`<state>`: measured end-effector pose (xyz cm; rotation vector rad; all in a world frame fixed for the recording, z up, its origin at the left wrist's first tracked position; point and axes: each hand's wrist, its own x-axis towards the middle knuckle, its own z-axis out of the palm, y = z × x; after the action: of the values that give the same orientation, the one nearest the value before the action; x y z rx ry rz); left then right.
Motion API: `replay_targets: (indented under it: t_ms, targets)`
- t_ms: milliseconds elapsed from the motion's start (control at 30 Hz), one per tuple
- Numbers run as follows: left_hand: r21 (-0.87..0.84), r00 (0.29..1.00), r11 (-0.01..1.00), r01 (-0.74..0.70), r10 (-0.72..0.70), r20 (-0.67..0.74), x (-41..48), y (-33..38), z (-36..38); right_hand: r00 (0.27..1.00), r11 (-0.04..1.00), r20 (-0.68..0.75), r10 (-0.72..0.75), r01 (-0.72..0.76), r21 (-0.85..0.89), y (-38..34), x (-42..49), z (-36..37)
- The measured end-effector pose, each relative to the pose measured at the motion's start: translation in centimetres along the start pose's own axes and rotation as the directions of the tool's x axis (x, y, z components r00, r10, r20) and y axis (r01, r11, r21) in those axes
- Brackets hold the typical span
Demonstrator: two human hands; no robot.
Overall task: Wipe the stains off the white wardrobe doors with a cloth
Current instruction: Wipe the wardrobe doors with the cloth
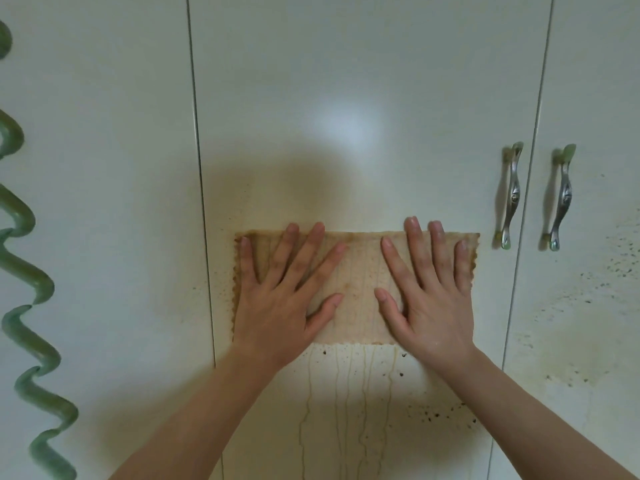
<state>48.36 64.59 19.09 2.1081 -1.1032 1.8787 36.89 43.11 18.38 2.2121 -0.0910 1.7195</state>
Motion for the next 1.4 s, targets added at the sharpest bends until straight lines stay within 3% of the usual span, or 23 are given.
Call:
replay_targets:
  t_ms: [300, 433, 667, 933, 1200, 1400]
  targets:
    - [-0.035, 0.995, 0.995, 0.097, -0.096, 0.016, -10.8, -2.3, 1.8, 0.992, 0.994, 0.076, -0.099, 0.095, 0.055, -7.1, -4.9, 2.3]
    - [-0.063, 0.992, 0.990, 0.122, -0.121, 0.029, -11.4, -4.1, 1.3, 0.982, 0.985, 0.089, -0.164, 0.157, 0.074, -8.6, -3.0, 2.1]
    - [-0.028, 0.989, 0.990, 0.137, -0.138, -0.044, -0.4, -9.7, -1.3, 0.976, 0.976, 0.031, -0.216, 0.214, 0.045, -6.3, 9.4, 0.6]
    - [0.091, 0.998, 0.994, 0.067, -0.066, -0.015, 16.2, -11.7, -4.4, 0.999, 0.999, 0.040, -0.028, 0.027, 0.030, 0.5, 20.4, -2.9]
    - [0.012, 0.999, 0.999, -0.035, 0.035, -0.026, 7.3, -4.4, -2.3, 0.999, 0.998, 0.028, 0.034, -0.035, 0.044, 0.6, 7.3, -1.6]
    - [-0.052, 0.999, 0.997, 0.053, -0.053, -0.011, -5.7, -2.6, -0.3, 0.996, 0.999, 0.079, -0.052, 0.051, 0.012, -5.3, -3.5, 1.2]
